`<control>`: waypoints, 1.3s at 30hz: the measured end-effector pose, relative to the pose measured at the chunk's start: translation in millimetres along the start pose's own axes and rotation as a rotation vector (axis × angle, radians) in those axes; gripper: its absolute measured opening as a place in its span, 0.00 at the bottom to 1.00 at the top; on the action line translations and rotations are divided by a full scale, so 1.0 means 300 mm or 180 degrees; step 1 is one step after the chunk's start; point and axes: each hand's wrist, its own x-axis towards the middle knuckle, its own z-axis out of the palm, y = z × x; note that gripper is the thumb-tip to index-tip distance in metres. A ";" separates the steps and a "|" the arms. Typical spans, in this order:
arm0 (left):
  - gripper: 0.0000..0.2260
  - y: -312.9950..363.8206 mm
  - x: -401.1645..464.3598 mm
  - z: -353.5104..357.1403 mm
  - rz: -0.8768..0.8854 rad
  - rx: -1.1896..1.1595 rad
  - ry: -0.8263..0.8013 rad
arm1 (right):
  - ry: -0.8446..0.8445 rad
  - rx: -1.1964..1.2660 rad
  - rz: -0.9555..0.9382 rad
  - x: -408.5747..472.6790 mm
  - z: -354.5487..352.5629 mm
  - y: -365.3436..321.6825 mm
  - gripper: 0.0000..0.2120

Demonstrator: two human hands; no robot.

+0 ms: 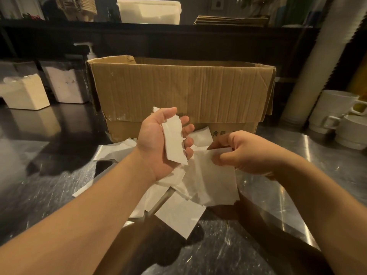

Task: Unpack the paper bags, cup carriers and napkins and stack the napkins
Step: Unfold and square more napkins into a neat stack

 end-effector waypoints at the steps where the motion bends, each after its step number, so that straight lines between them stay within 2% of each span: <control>1: 0.17 0.000 0.000 0.000 0.0018 0.0026 0.0040 | -0.0050 0.0151 -0.0073 -0.007 -0.012 0.003 0.09; 5: 0.16 0.000 0.000 0.004 -0.0063 0.0139 -0.0039 | -0.0442 0.1099 -0.0697 -0.045 -0.054 0.007 0.09; 8: 0.16 -0.012 -0.015 0.012 -0.0487 0.0437 -0.0514 | -0.0182 0.1544 -0.1019 -0.048 -0.044 0.002 0.13; 13: 0.27 -0.042 -0.010 0.005 -0.0817 0.0410 -0.0906 | 0.0461 0.1619 -0.0934 -0.025 -0.002 -0.012 0.15; 16: 0.34 -0.051 -0.005 0.006 -0.0811 0.0454 -0.1042 | 0.0710 0.1559 -0.0801 -0.018 0.022 -0.014 0.11; 18: 0.36 -0.050 -0.014 0.011 -0.0783 0.0405 -0.1103 | 0.0858 0.1580 -0.0712 -0.015 0.035 -0.018 0.08; 20: 0.34 -0.048 -0.025 0.011 -0.0783 0.0307 -0.1199 | 0.1004 0.1618 -0.0631 -0.012 0.043 -0.024 0.07; 24: 0.22 -0.043 -0.025 0.011 -0.0865 0.0153 -0.1048 | 0.1244 0.1086 -0.0526 -0.004 0.052 -0.023 0.11; 26: 0.23 -0.039 -0.022 0.006 -0.0828 0.0058 -0.0934 | 0.1188 0.0738 -0.0687 -0.005 0.052 -0.014 0.14; 29: 0.25 -0.028 -0.017 0.008 -0.0820 -0.0116 -0.0820 | 0.0818 0.0274 -0.1039 -0.014 0.055 -0.011 0.24; 32: 0.26 -0.025 -0.013 0.006 -0.0825 -0.0265 -0.0693 | 0.0567 -0.0419 -0.1197 -0.011 0.071 -0.013 0.28; 35: 0.27 -0.028 -0.011 -0.001 -0.0821 -0.0312 -0.0644 | 0.0594 -0.0680 -0.1253 -0.010 0.085 -0.017 0.27; 39: 0.24 -0.030 -0.010 -0.003 -0.0844 -0.0258 -0.0649 | 0.0749 -0.0570 -0.1424 -0.010 0.093 -0.015 0.20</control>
